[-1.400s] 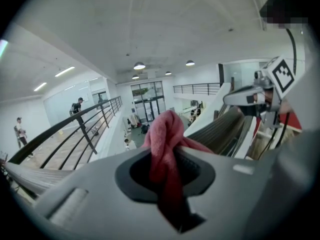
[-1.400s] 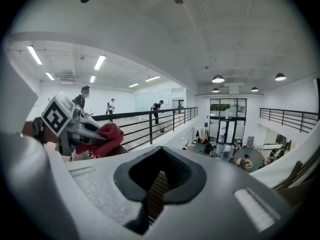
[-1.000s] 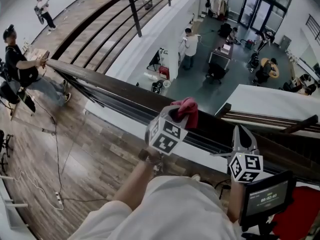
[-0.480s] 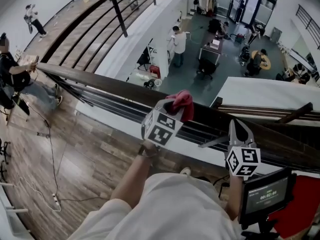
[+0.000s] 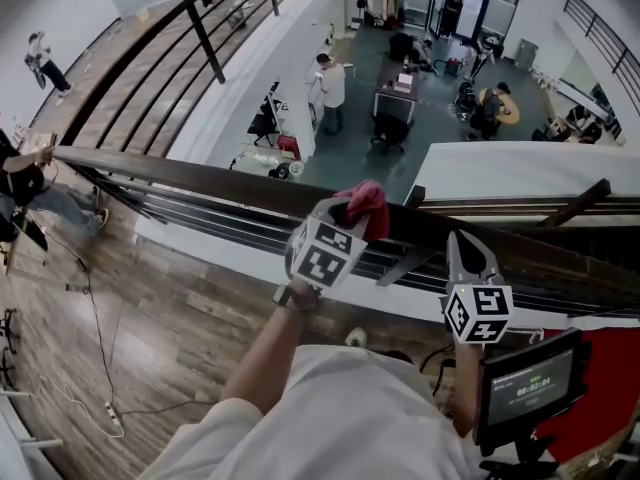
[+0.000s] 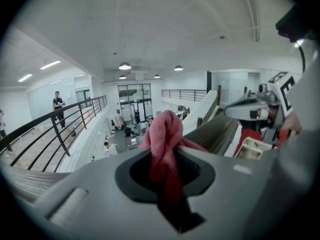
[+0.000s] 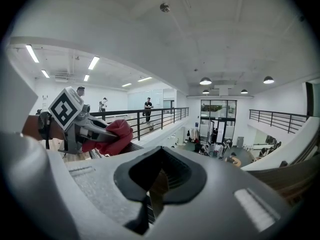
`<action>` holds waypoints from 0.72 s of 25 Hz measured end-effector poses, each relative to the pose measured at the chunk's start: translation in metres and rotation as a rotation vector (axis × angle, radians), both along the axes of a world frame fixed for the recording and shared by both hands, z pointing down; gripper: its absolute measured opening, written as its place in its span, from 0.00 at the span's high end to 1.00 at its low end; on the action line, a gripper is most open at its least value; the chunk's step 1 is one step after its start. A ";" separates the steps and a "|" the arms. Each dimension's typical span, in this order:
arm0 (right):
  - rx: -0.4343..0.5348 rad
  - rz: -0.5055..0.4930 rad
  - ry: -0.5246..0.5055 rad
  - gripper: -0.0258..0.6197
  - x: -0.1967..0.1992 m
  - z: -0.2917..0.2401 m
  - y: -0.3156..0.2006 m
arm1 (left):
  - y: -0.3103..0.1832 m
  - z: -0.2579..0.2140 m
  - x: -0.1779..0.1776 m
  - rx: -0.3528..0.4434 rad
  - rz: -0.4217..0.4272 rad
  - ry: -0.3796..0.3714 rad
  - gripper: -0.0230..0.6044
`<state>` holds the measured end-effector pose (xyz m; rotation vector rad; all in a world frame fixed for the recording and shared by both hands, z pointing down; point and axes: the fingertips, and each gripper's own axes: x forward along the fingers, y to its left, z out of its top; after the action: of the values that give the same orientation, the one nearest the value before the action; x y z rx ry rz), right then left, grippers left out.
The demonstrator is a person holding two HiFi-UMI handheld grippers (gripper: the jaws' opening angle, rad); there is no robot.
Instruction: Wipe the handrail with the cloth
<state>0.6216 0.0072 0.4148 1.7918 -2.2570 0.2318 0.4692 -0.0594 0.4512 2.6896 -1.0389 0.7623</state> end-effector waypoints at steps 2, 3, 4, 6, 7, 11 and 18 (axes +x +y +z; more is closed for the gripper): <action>-0.001 0.013 -0.003 0.96 0.006 -0.001 0.006 | 0.003 0.000 0.013 -0.020 0.027 0.004 0.84; -0.001 0.022 -0.006 0.96 0.009 -0.002 0.009 | 0.005 -0.001 0.020 -0.029 0.045 0.004 0.84; -0.001 0.031 -0.008 0.96 0.011 -0.002 0.012 | 0.007 -0.001 0.028 -0.036 0.064 0.002 0.84; 0.002 0.054 -0.013 0.96 0.016 -0.003 0.018 | 0.012 0.000 0.043 -0.042 0.103 -0.004 0.84; 0.004 0.067 -0.015 0.96 0.019 -0.003 0.022 | 0.015 0.001 0.050 -0.042 0.120 -0.007 0.84; 0.008 0.115 -0.026 0.96 0.027 -0.005 0.036 | 0.022 0.002 0.070 -0.054 0.178 -0.001 0.84; 0.035 0.137 -0.033 0.96 0.011 -0.016 0.054 | 0.047 0.008 0.073 -0.077 0.260 0.008 0.84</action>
<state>0.6322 0.0610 0.3983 1.9772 -2.1755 0.2505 0.5421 -0.0122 0.4590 2.7899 -0.6503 0.8138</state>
